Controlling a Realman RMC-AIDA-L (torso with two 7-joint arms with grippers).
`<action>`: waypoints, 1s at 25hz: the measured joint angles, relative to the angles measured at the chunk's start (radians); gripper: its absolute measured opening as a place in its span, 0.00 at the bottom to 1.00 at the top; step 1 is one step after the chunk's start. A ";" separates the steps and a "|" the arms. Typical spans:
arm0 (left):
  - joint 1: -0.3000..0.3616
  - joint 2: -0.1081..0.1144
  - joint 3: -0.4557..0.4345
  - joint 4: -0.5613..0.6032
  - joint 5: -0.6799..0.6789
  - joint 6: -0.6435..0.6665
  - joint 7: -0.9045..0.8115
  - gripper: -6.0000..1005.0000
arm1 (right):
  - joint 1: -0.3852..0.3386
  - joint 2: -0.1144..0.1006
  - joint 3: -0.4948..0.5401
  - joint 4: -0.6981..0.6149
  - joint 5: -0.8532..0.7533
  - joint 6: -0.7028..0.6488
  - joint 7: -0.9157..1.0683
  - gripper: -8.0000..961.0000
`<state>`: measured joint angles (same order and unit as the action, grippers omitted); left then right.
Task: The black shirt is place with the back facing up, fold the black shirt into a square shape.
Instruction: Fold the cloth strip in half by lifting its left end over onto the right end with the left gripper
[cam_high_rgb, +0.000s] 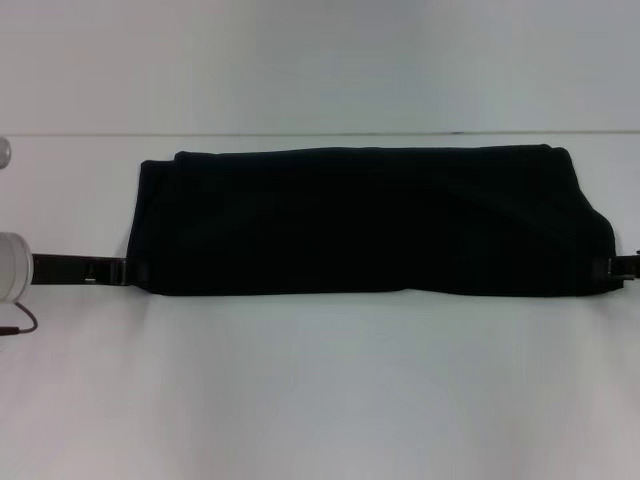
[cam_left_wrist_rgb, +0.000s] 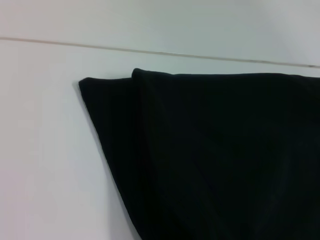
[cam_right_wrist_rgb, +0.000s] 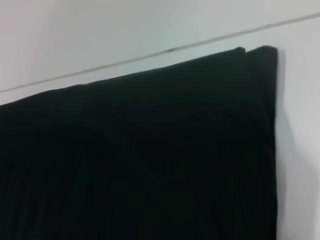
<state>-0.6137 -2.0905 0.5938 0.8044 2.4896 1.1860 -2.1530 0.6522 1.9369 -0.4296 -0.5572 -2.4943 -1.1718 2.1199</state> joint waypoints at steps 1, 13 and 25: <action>-0.001 0.000 0.000 -0.003 0.000 -0.003 0.003 0.00 | 0.002 0.003 -0.001 0.008 0.000 0.010 -0.002 0.49; -0.003 0.005 0.000 -0.003 0.000 -0.006 0.007 0.00 | -0.013 0.019 -0.030 0.003 0.006 0.037 -0.012 0.12; 0.008 0.007 -0.004 0.016 0.000 0.007 0.007 0.00 | -0.046 0.010 -0.019 -0.064 0.030 -0.025 -0.020 0.03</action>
<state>-0.6054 -2.0833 0.5895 0.8207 2.4896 1.1928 -2.1459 0.6063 1.9471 -0.4485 -0.6214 -2.4642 -1.1964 2.0995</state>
